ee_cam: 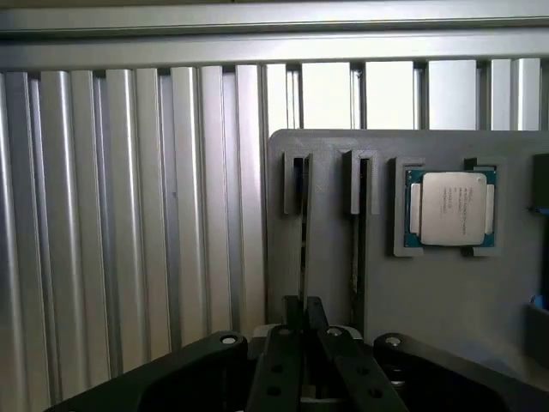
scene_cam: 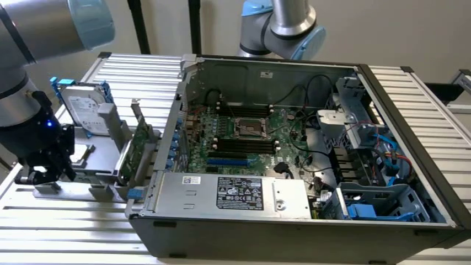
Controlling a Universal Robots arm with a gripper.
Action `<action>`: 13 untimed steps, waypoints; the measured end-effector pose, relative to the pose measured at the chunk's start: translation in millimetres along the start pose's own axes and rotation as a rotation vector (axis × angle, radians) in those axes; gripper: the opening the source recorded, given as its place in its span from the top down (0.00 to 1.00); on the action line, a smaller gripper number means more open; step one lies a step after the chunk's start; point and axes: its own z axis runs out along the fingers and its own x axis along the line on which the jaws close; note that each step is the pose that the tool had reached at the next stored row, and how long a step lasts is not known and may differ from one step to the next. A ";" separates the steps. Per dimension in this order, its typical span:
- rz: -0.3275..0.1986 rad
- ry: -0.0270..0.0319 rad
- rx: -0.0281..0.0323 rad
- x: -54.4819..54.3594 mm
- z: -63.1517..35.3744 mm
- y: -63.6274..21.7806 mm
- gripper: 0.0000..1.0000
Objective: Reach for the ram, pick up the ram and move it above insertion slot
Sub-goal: 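Pick up the ram and move it above insertion slot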
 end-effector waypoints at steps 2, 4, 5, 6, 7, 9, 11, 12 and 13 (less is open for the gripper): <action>-0.003 0.0001 0.0000 -0.1 -9.1 0.2 0.86; -0.010 0.0002 0.0000 -0.2 -18.1 0.2 0.86; -0.016 0.0004 -0.0002 -0.2 -22.7 -0.1 0.86; -0.024 -0.0001 -0.0003 -0.3 -27.6 -0.6 0.86; -0.031 -0.0008 -0.0003 -0.4 -32.1 -0.9 0.86; -0.045 -0.0021 -0.0005 -0.5 -41.1 -1.7 0.86; -0.060 -0.0033 -0.0007 -0.7 -50.1 -2.6 0.86; -0.067 -0.0040 -0.0008 -0.7 -54.6 -3.0 0.86; -0.075 -0.0047 -0.0009 -0.8 -59.4 -3.4 0.86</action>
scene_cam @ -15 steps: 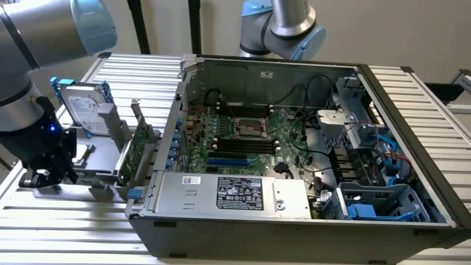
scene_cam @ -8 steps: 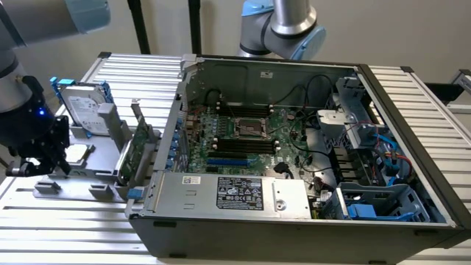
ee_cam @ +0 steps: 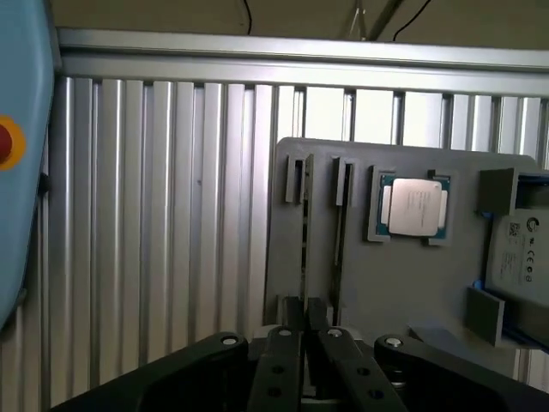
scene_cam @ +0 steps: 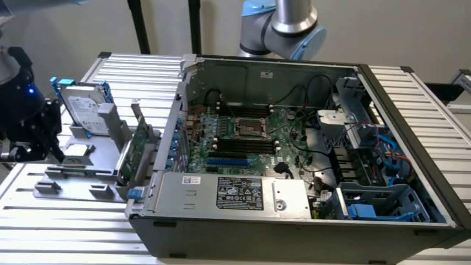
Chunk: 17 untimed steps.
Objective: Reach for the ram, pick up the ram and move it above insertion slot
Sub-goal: 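Pick up the ram and move it above insertion slot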
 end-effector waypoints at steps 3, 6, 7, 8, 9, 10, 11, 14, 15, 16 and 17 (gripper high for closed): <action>-0.021 -0.0021 -0.0003 -0.2 -13.5 -1.4 0.86; -0.034 -0.0050 -0.0005 -0.2 -27.2 -5.9 0.86; -0.035 -0.0060 -0.0008 -0.1 -31.9 -9.2 0.86; -0.035 -0.0070 -0.0009 -0.1 -36.7 -13.6 0.86; -0.036 -0.0077 -0.0013 0.0 -41.0 -17.7 0.86; -0.036 -0.0083 -0.0019 0.1 -46.1 -22.4 0.86; -0.036 -0.0088 -0.0025 0.2 -50.5 -26.5 0.86; -0.036 -0.0099 -0.0046 0.5 -64.7 -39.8 0.86; -0.036 -0.0104 -0.0051 0.6 -69.3 -44.2 0.86; -0.036 -0.0109 -0.0057 0.7 -73.8 -48.6 0.86; -0.036 -0.0112 -0.0064 0.8 -78.2 -53.0 0.86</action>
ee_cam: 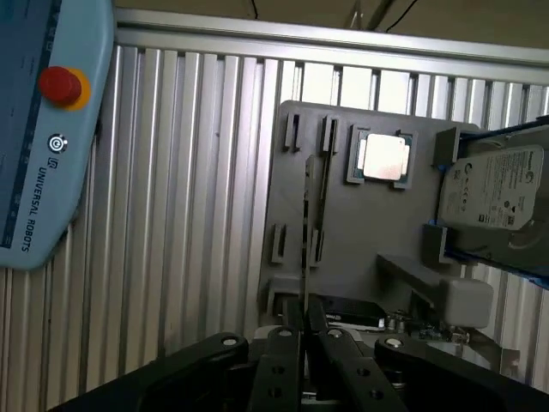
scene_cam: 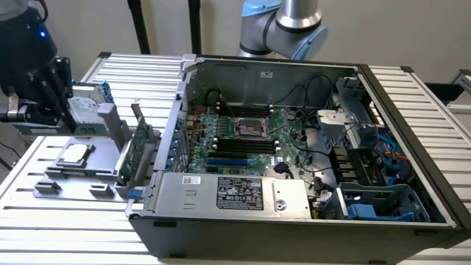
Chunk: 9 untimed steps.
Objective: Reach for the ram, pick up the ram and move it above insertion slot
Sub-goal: 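Pick up the ram and move it above insertion slot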
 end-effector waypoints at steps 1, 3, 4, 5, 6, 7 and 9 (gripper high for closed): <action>0.000 -0.0001 -0.0009 0.2 -4.4 -4.5 0.86; 0.000 -0.0001 -0.0026 0.7 -12.7 -13.4 0.86; 0.000 -0.0002 -0.0034 0.9 -16.7 -17.9 0.86; 0.000 -0.0002 -0.0039 1.1 -20.4 -22.2 0.86; 0.000 -0.0003 -0.0043 1.3 -24.0 -26.6 0.86; 0.000 -0.0004 -0.0047 1.5 -27.5 -31.0 0.86; 0.000 -0.0005 -0.0056 2.0 -34.5 -39.7 0.86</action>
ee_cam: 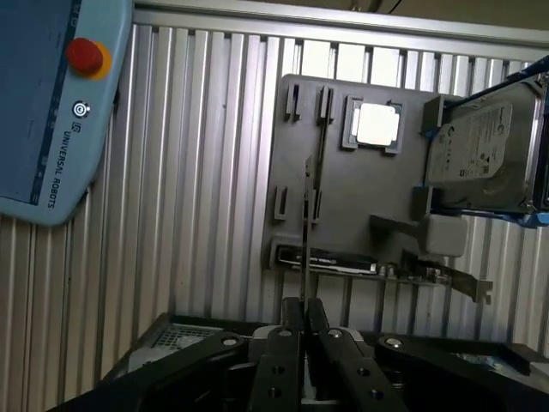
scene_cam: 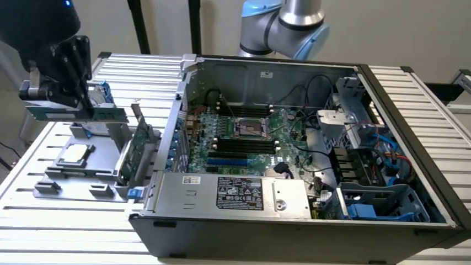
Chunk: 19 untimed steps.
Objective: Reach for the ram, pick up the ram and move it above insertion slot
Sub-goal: 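Pick up the ram and move it above insertion slot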
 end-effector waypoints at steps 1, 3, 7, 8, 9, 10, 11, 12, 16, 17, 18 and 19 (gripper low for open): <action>0.000 -0.0001 -0.0004 0.2 -3.4 -4.4 0.86; 0.000 -0.0005 -0.0008 0.6 -9.9 -13.6 0.86; 0.000 -0.0016 -0.0011 1.3 -20.0 -30.8 0.86; 0.000 -0.0020 -0.0011 1.4 -22.3 -35.3 0.86; 0.000 -0.0024 -0.0011 1.5 -24.3 -39.4 0.86; 0.000 -0.0029 -0.0010 1.6 -26.1 -43.5 0.86; 0.000 -0.0033 -0.0011 1.7 -28.0 -47.5 0.86; 0.000 -0.0036 -0.0011 1.8 -29.9 -51.6 0.86; 0.000 -0.0054 -0.0010 2.2 -36.8 -67.9 0.86; 0.000 -0.0058 -0.0010 2.3 -38.2 -72.0 0.86; 0.000 -0.0062 -0.0010 2.4 -39.8 -76.2 0.86; 0.000 -0.0065 -0.0010 2.4 -41.2 -80.3 0.86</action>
